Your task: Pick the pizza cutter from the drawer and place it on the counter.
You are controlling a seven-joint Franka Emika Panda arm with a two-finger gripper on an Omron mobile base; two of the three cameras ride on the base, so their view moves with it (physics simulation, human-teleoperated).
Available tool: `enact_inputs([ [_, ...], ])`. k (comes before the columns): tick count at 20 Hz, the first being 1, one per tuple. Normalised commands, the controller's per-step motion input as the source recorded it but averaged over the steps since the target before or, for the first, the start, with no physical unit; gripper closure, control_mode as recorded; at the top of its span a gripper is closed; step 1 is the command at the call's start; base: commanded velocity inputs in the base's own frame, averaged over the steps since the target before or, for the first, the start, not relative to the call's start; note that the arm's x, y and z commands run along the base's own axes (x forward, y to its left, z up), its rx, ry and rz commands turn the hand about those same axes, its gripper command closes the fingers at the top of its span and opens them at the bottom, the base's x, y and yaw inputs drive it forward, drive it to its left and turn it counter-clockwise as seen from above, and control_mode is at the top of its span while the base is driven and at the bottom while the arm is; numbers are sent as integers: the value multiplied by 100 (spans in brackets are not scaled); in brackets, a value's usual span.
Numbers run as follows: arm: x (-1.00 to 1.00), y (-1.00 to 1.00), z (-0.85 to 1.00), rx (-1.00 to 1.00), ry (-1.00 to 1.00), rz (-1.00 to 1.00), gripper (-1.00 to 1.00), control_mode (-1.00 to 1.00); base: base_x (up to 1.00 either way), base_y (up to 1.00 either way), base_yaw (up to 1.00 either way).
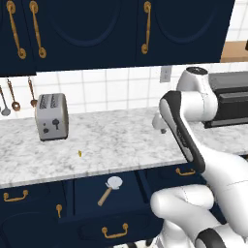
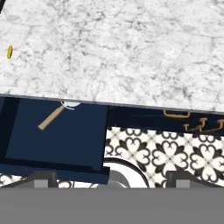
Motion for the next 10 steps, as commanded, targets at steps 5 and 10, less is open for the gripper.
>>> enact_inputs([
  [5,-36,0,-40,0,-3,0,-100,100,-25,0,0],
  [10,0,0,0,0,0,0,-100,100,-51,11,0],
])
